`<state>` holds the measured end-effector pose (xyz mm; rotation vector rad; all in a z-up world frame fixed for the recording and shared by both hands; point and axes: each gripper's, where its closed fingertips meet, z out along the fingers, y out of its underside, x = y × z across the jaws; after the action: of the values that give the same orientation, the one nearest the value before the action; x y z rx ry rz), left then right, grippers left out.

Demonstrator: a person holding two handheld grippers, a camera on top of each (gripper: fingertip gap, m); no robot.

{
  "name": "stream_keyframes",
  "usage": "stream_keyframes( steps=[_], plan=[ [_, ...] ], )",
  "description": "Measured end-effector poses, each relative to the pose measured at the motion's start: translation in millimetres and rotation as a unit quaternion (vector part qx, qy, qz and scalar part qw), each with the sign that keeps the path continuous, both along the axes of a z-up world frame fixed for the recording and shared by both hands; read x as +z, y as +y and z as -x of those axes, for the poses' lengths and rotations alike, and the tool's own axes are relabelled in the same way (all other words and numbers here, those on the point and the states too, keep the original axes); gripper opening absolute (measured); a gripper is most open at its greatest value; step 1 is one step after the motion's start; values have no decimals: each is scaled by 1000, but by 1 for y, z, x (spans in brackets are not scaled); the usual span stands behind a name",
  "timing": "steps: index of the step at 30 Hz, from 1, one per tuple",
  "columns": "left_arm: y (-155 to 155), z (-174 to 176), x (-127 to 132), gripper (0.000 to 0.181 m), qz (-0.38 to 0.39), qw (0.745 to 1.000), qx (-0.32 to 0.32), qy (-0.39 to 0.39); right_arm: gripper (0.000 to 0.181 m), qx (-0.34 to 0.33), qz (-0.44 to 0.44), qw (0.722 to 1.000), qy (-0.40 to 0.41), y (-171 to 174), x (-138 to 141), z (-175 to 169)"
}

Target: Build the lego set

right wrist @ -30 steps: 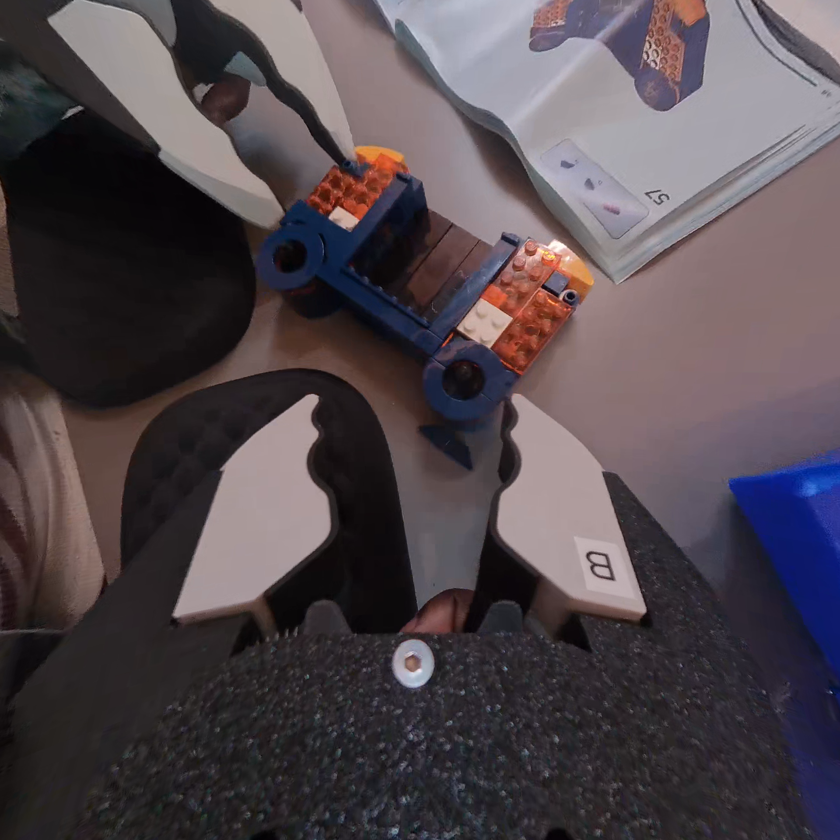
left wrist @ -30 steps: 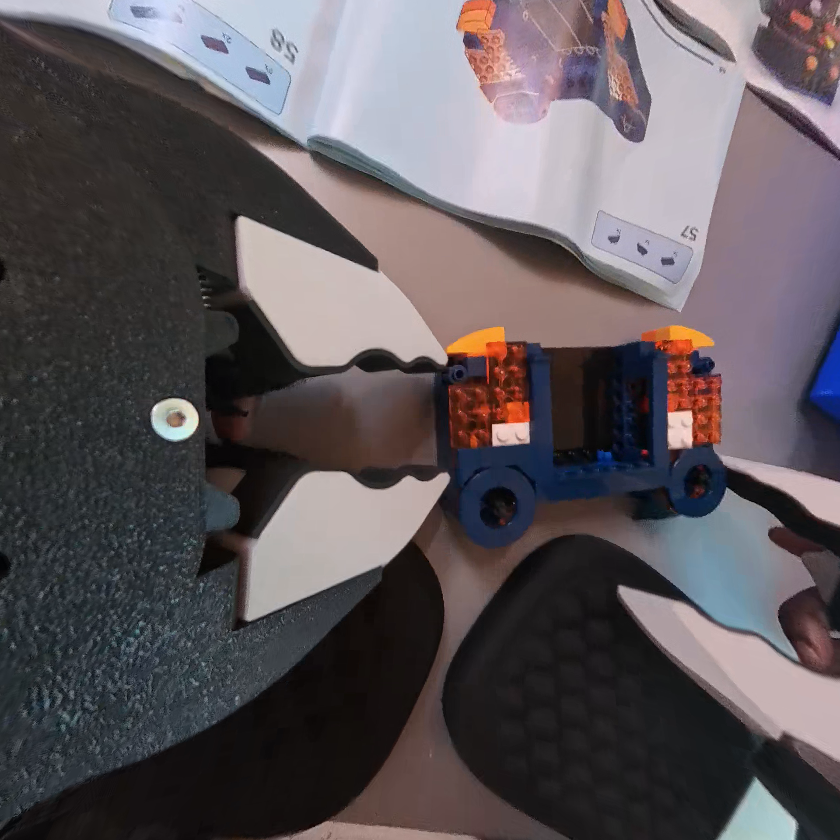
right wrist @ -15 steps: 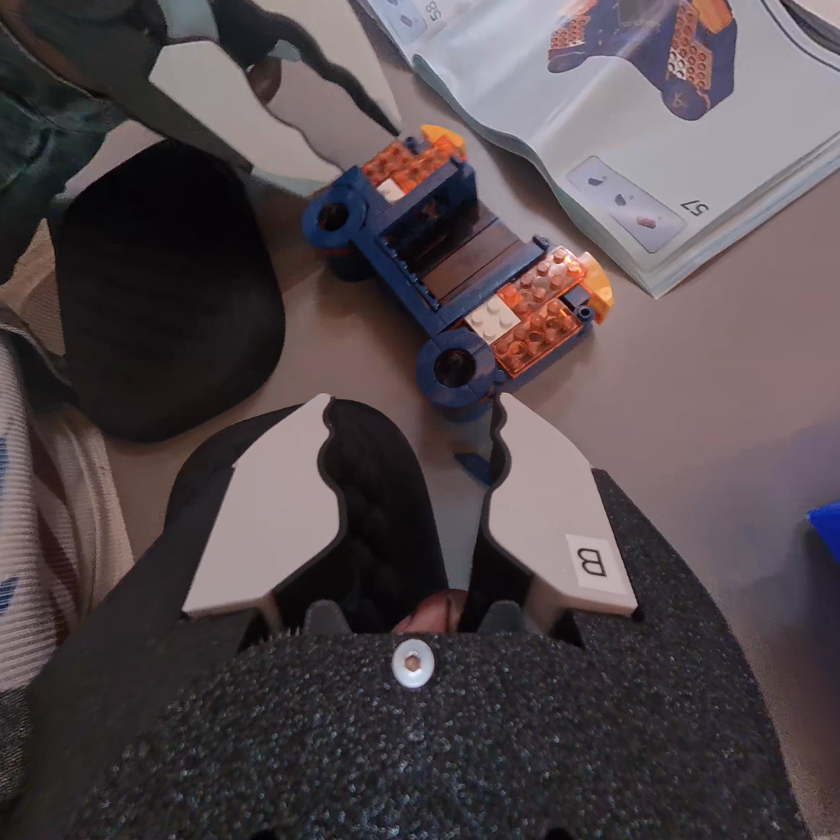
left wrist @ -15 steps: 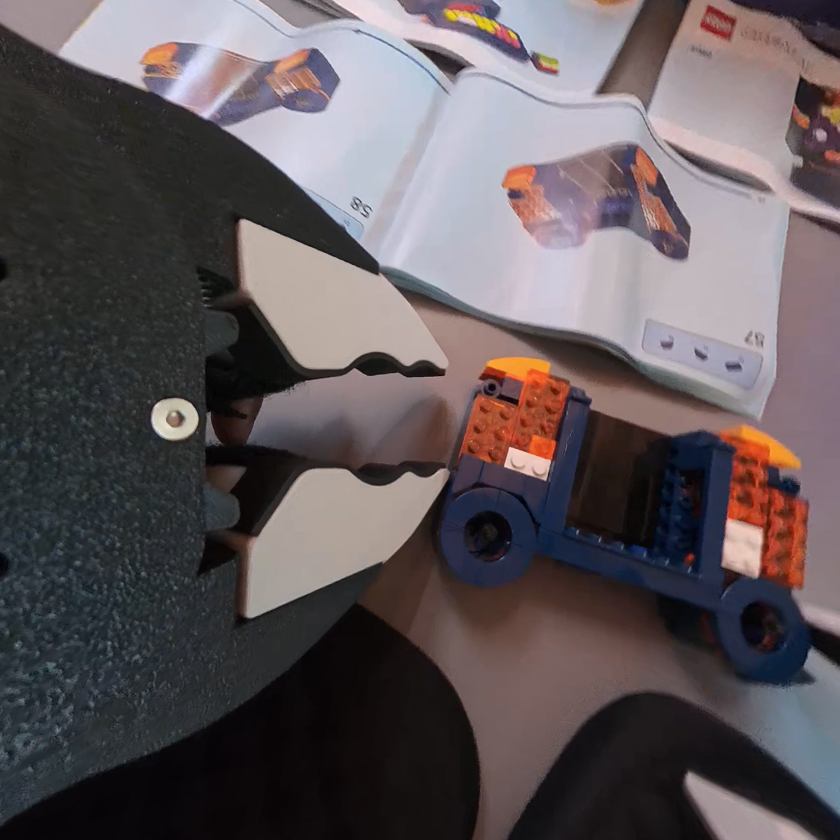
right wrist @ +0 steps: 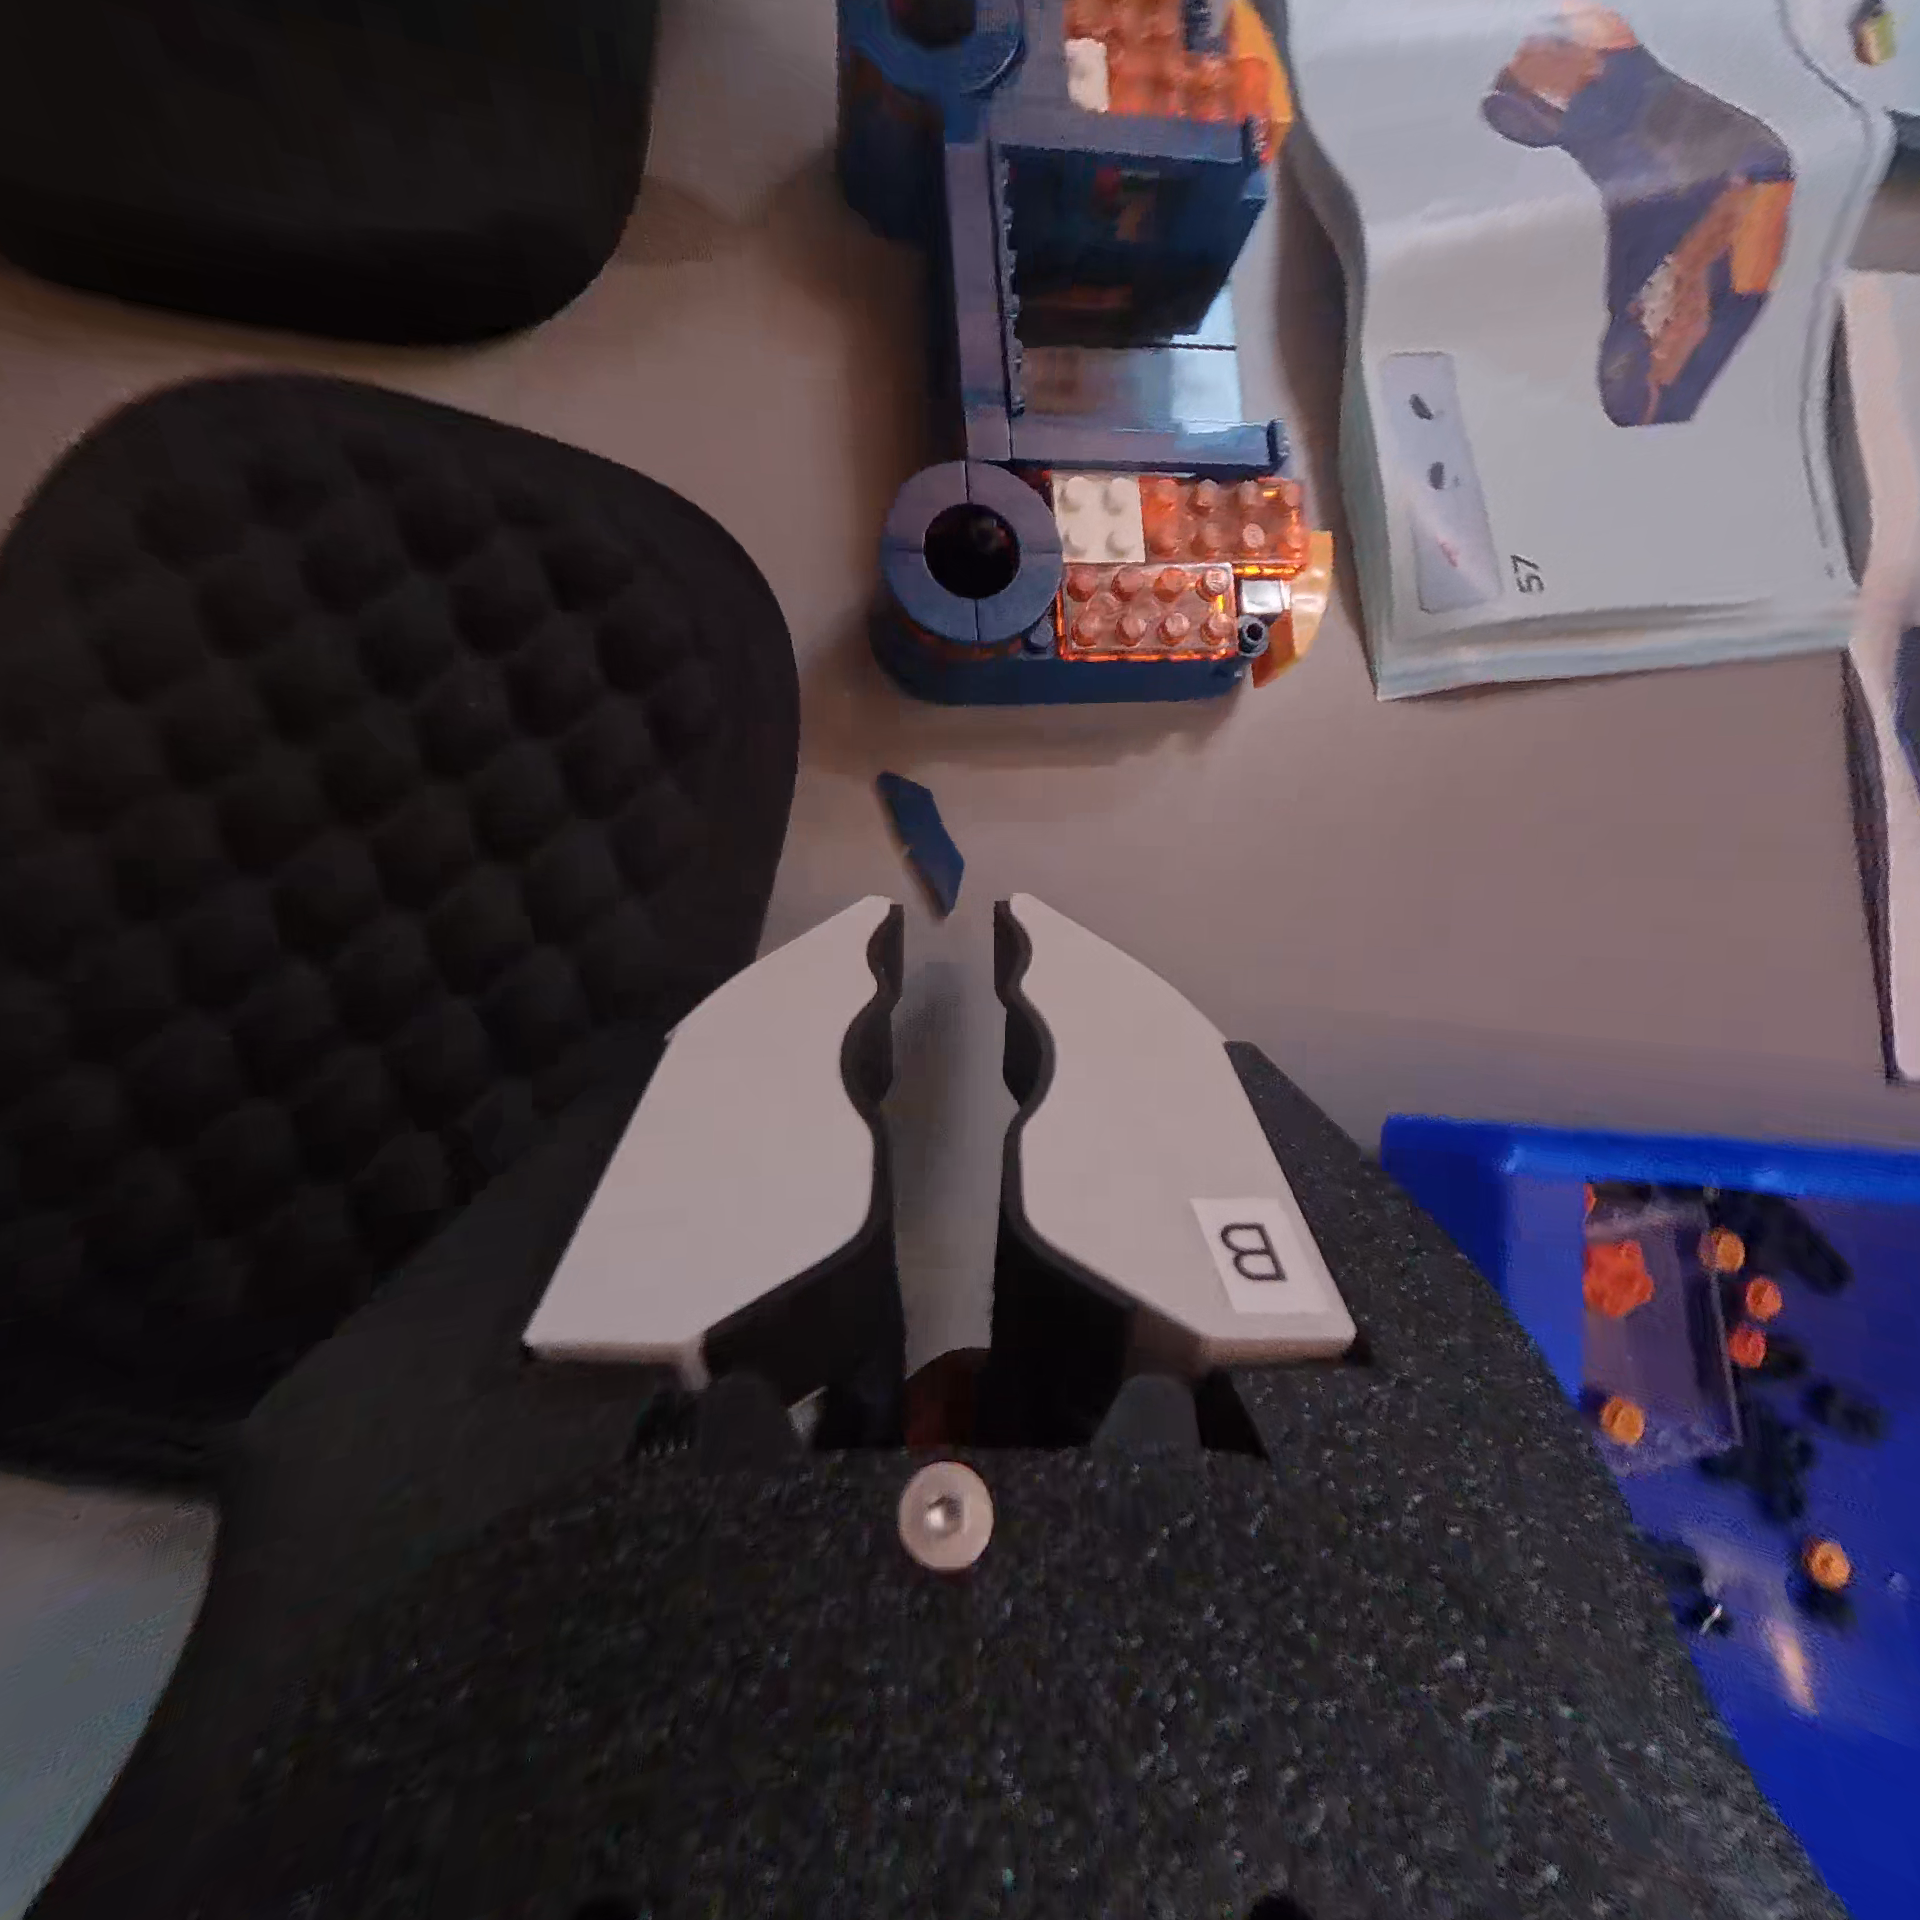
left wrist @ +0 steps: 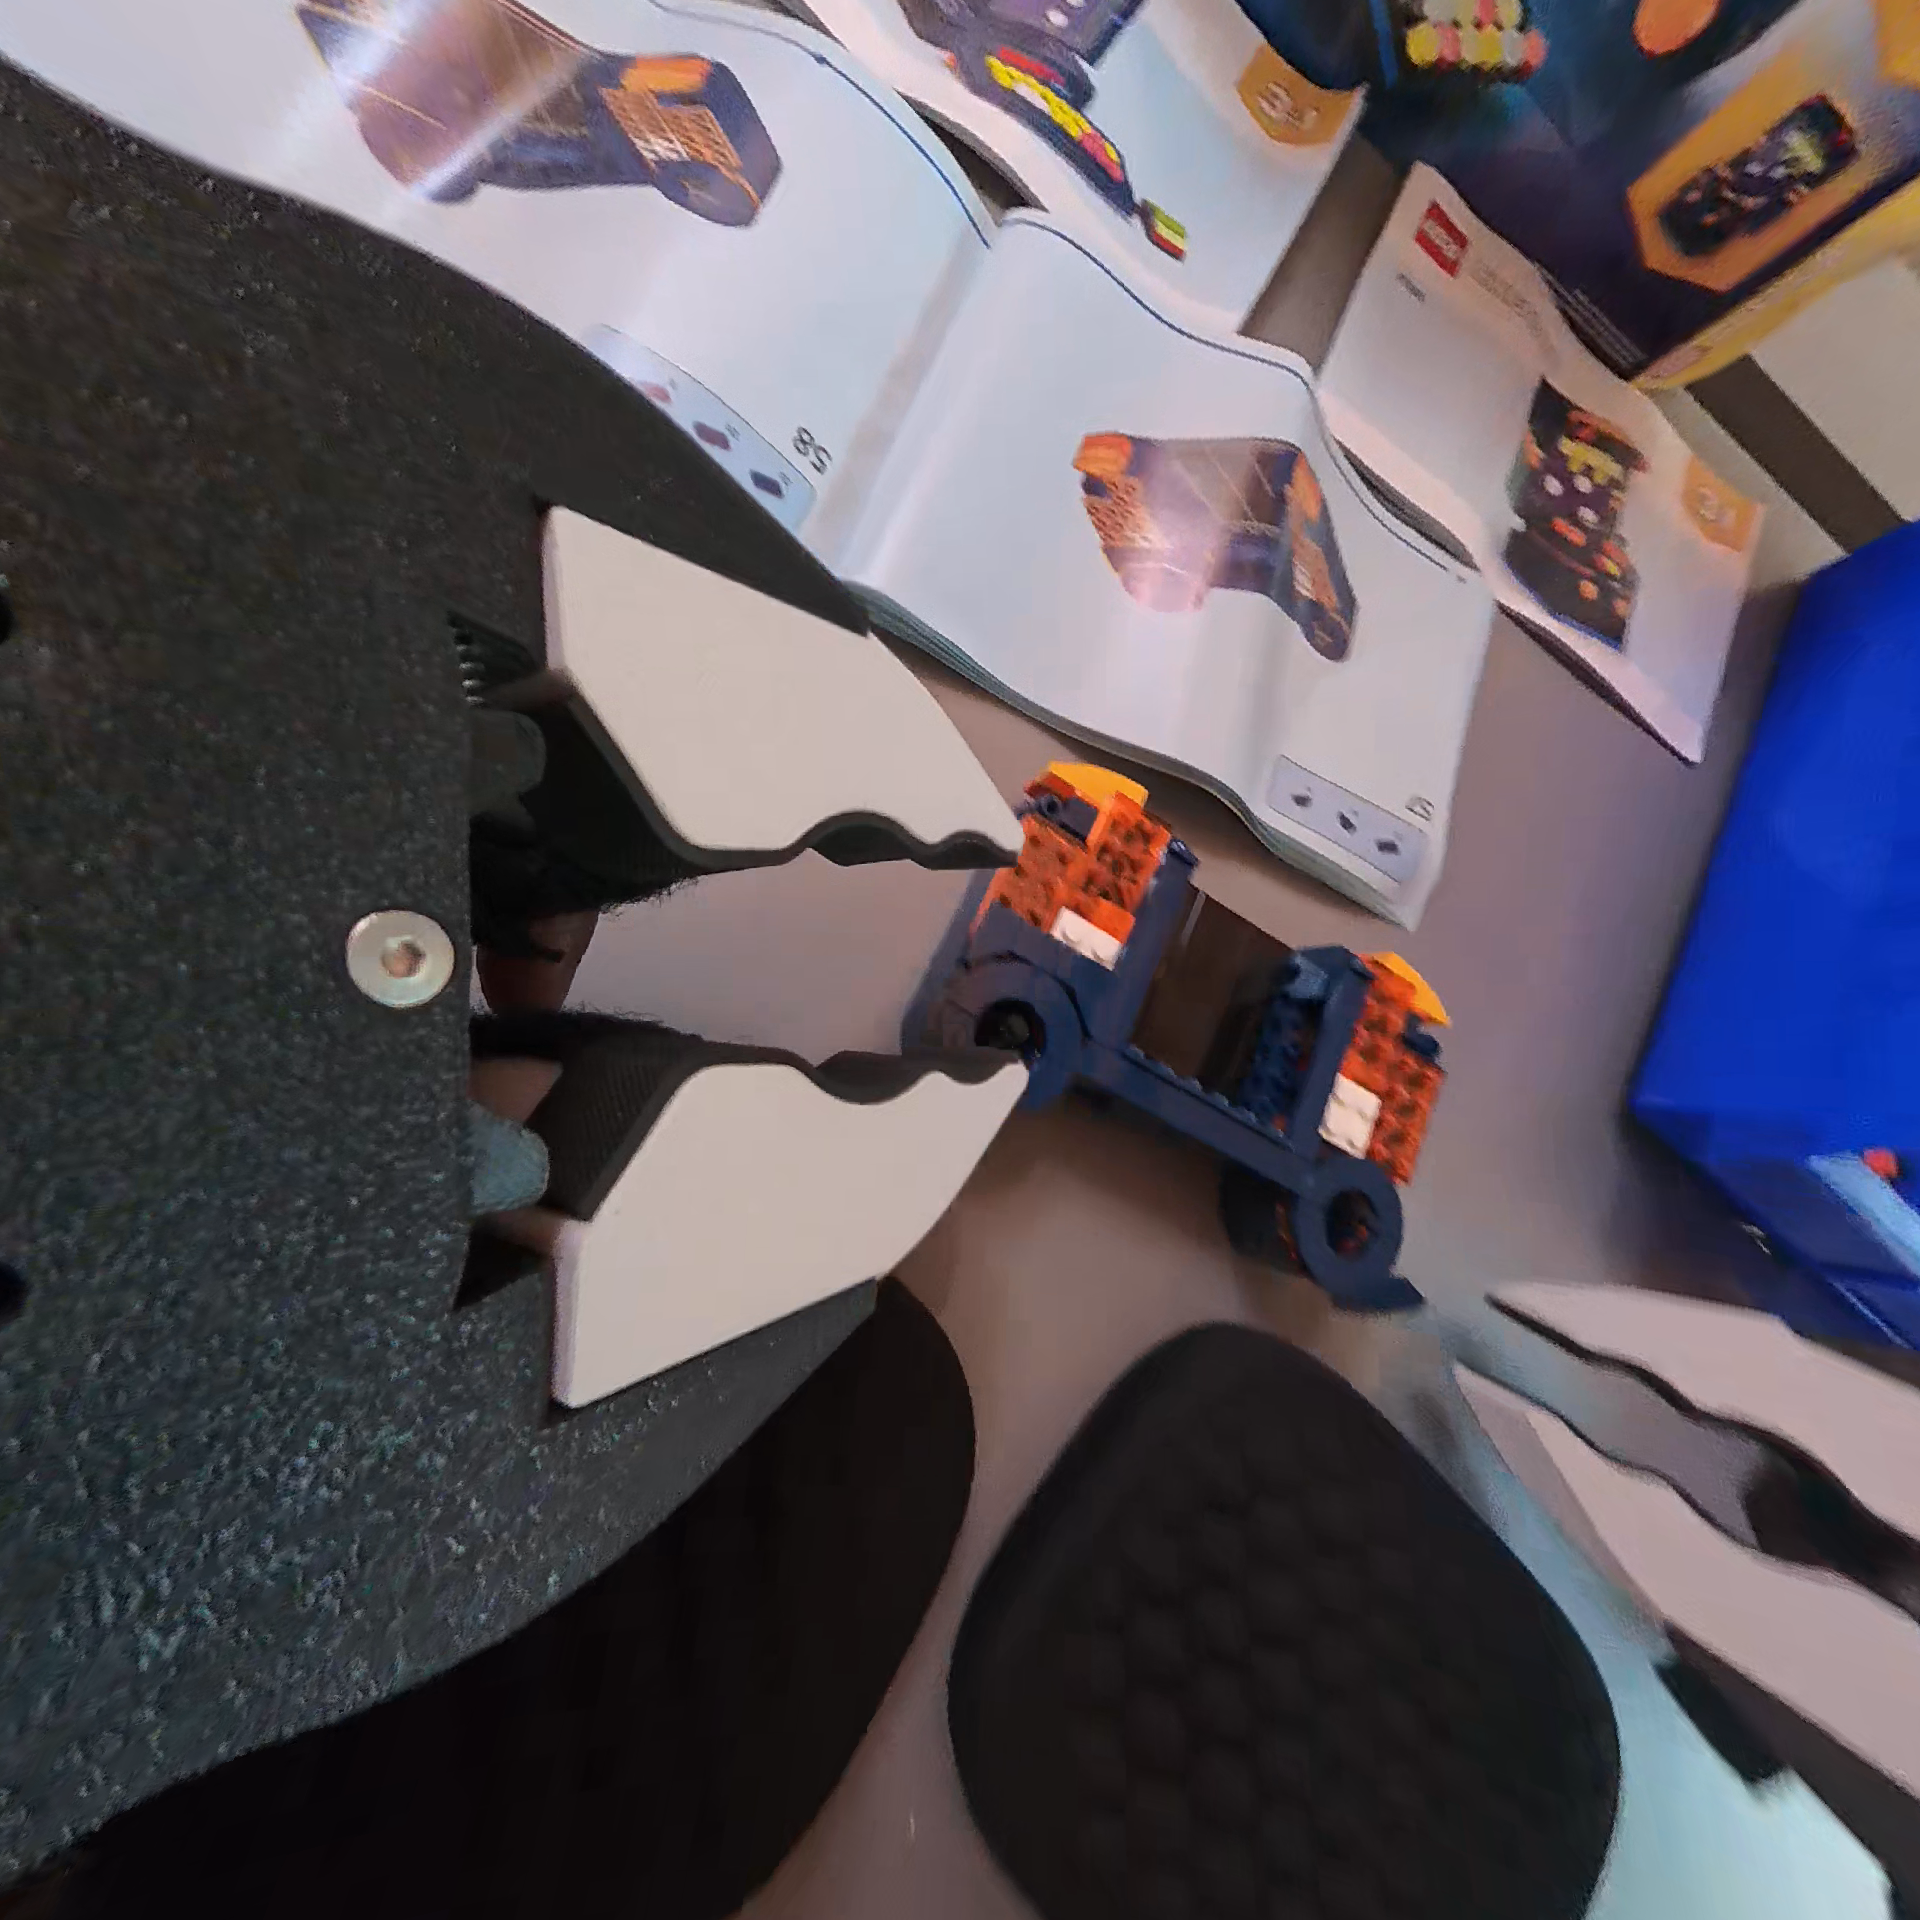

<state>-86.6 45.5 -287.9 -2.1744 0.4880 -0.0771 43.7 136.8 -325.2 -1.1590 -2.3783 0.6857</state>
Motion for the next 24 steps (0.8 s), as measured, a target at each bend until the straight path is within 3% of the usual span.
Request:
stream_keyframes(
  steps=[5, 10, 14, 16, 18, 19, 20, 21, 23, 24],
  plan=[
    [-2, -18, -3, 32, -1, 999, -31, 9, 16, 52, 9, 998, -20, -1, -8, 8],
    [-4, -28, -6, 31, -1, 999, -52, 12, 18, 46, 14, 999, -24, 0, -7, 9],
    [-1, -32, 6, 35, -25, 998, -55, -18, 26, -15, 30, 999, 15, 7, 20, -2],
    [5, -23, 20, 50, -67, 996, -22, -51, 31, -64, 60, 993, 85, 17, 52, -11],
    [14, -4, 39, 77, -125, 987, 35, -96, 37, -138, 94, 972, 164, 41, 92, -23],
    [19, 12, 51, 117, -164, 974, 86, -130, 54, -204, 101, 952, 204, 65, 113, -30],
    [21, 25, 63, 146, -196, 957, 121, -175, 84, -266, 116, 925, 244, 89, 135, -38],
    [20, 33, 75, 146, -220, 940, 134, -222, 104, -318, 145, 891, 288, 111, 160, -46],
    [13, 46, 103, 146, -280, 899, 136, -308, 105, -375, 204, 828, 363, 141, 203, -63],
    [9, 50, 112, 146, -301, 885, 130, -332, 103, -378, 213, 819, 376, 148, 215, -68]
  ],
)
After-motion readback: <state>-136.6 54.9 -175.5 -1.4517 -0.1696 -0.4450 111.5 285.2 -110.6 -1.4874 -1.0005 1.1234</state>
